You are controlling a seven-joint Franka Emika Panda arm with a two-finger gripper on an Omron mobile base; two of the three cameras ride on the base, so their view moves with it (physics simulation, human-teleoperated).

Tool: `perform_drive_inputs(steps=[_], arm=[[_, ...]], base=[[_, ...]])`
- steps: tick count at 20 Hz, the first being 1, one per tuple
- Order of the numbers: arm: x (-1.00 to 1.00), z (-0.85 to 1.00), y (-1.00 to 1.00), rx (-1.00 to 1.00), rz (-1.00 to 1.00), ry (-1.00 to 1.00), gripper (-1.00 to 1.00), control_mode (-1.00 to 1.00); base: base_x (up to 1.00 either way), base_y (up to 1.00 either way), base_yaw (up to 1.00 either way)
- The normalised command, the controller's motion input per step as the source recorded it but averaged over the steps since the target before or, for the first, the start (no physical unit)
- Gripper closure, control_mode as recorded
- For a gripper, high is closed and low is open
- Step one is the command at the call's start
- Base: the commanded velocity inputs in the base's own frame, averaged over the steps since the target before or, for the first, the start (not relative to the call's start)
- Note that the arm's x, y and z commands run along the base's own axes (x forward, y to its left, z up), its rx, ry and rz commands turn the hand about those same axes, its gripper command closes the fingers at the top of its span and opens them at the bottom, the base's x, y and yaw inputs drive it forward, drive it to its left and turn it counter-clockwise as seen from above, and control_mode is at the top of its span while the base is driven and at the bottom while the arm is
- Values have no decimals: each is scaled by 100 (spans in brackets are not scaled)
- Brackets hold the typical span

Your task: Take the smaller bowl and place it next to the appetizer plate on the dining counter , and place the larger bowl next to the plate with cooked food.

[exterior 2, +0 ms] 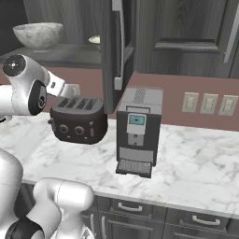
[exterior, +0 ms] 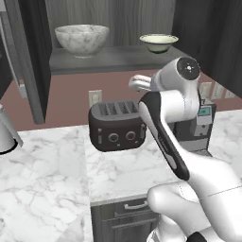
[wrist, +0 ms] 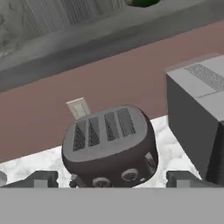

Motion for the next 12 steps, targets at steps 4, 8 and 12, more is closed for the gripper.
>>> perform_drive_inputs(steps=[4,8,12], arm=[[-3,62,8,40,-6,-33,-100,-100],[0,77,0,38,3,-12,-100,-100],[0,65,12,9,10,-5,-100,-100]], base=[[0,0,0],[0,0,0],[0,0,0]])
